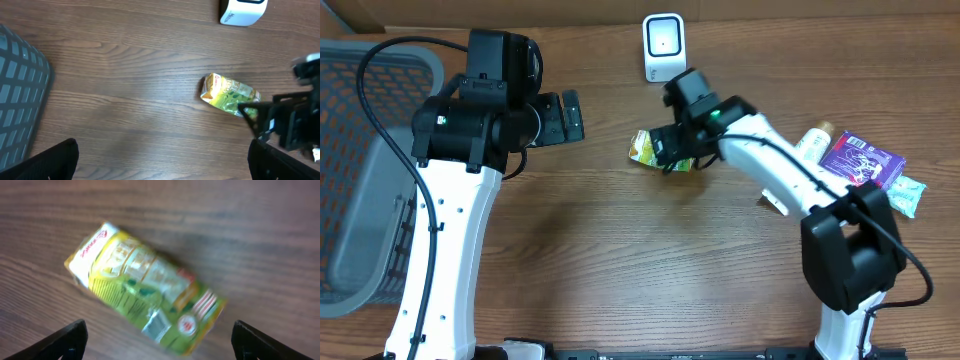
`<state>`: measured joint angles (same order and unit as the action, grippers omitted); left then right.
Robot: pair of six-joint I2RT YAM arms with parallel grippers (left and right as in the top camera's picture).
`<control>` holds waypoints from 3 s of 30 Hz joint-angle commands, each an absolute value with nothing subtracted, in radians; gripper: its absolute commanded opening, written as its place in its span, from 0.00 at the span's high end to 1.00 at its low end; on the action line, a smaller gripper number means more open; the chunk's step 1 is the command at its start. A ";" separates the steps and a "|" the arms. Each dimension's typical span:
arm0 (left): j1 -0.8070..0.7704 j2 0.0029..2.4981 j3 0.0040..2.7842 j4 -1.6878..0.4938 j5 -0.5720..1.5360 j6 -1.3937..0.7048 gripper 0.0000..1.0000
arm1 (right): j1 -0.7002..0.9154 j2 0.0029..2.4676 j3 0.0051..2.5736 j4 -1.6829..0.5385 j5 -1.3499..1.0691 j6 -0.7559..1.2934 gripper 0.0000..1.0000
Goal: Scan the item barcode
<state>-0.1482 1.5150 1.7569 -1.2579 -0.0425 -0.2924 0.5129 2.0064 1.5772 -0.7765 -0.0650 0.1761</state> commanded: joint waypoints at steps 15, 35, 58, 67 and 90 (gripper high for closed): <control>-0.144 1.519 1.774 -1.257 -0.056 -0.299 0.00 | 0.420 2.084 1.590 -0.628 -0.257 -0.200 0.02; -0.144 1.519 1.774 -1.257 -0.056 -0.299 0.00 | 0.369 2.157 1.590 -0.841 -0.719 0.053 0.23; -0.144 1.519 1.774 -1.257 -0.056 -0.299 0.00 | 0.331 2.190 1.643 -0.719 -0.736 0.008 0.23; -0.144 1.519 1.774 -1.257 -0.056 -0.299 0.00 | 0.392 2.295 1.643 -0.643 -0.776 0.065 0.48; -0.144 1.519 1.774 -1.257 -0.056 -0.299 0.00 | 0.438 2.379 1.643 -0.473 -0.870 0.240 0.67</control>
<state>-0.1482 1.5150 1.7569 -1.2579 -0.0425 -0.2924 0.4267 2.3398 1.6291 -0.4725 -0.8303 0.2241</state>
